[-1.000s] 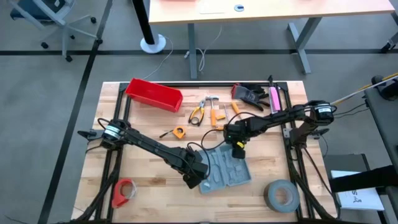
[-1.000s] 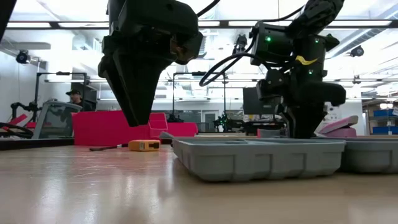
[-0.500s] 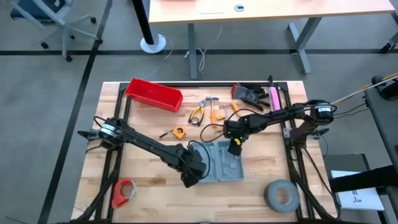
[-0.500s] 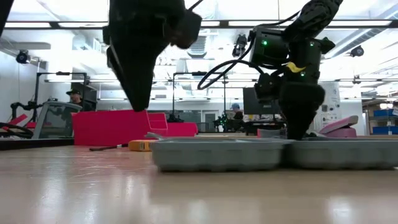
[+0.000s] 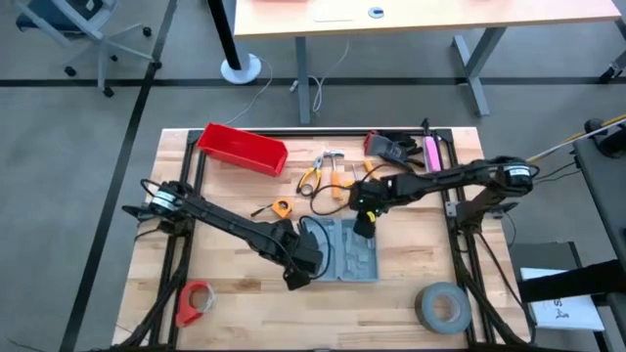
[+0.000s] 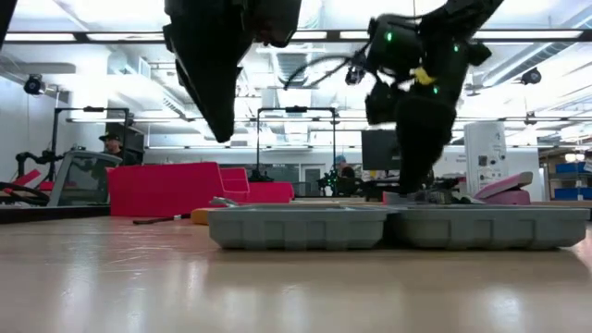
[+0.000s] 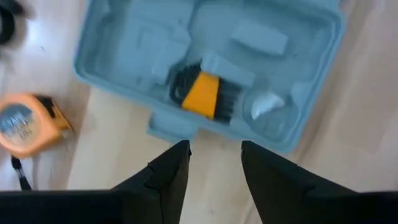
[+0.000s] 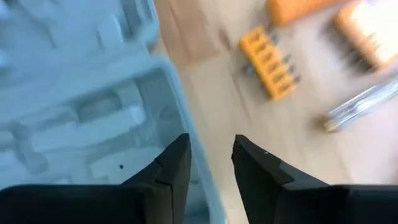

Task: Prefit tool cases
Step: Remove the yellow hex set from the prefit tool case to the table

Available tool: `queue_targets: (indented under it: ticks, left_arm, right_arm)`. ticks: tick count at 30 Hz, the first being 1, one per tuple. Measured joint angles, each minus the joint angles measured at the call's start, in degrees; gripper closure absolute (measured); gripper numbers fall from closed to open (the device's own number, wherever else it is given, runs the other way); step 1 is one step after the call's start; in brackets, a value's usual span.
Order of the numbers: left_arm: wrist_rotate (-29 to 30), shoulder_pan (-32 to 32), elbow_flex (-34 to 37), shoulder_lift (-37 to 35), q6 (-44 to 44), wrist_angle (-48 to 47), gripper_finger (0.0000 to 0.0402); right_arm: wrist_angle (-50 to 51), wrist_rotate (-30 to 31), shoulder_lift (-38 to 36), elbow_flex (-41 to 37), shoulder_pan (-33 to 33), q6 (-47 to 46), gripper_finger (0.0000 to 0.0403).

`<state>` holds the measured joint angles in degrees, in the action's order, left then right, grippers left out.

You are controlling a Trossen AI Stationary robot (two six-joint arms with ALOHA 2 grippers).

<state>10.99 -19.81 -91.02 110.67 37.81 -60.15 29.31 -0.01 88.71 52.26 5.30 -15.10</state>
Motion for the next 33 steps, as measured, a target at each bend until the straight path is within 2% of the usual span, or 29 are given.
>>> queue_targets:
  ticks: [6, 12, 15, 20, 25, 33]
  left_arm:
    - [5.03, -0.36, 0.11, 0.0, -2.02, 6.33, 0.0237]
    - [9.64, -0.76, 2.52, -0.04, -5.32, 17.82, 0.0236]
    - [12.65, -0.55, 4.74, -0.07, -6.05, 26.13, 0.0242]
    - [16.48, 0.46, 8.82, -0.09, -7.53, 41.88, 0.0252]
    - [17.28, 1.31, 12.02, -0.2, -8.82, 52.09, 0.0258]
    - [20.06, 3.82, 18.95, -3.56, -8.87, 58.54, 0.0257]
  right_arm:
    - [0.25, 0.02, -7.9, 0.32, -2.95, 0.09, 0.03]
    - [-0.24, 0.31, -16.4, 0.04, -8.85, -0.05, 0.0316]
    - [-1.42, 2.41, -19.47, -0.05, -11.49, -0.4, 0.0324]
    - [-2.92, 5.83, -22.4, -0.15, -15.01, -0.32, 0.0334]
    - [-3.76, 6.25, -23.63, -0.97, -16.61, 1.04, 0.0341]
    - [-11.05, 6.12, -23.72, -5.98, -16.81, 5.92, 0.0331]
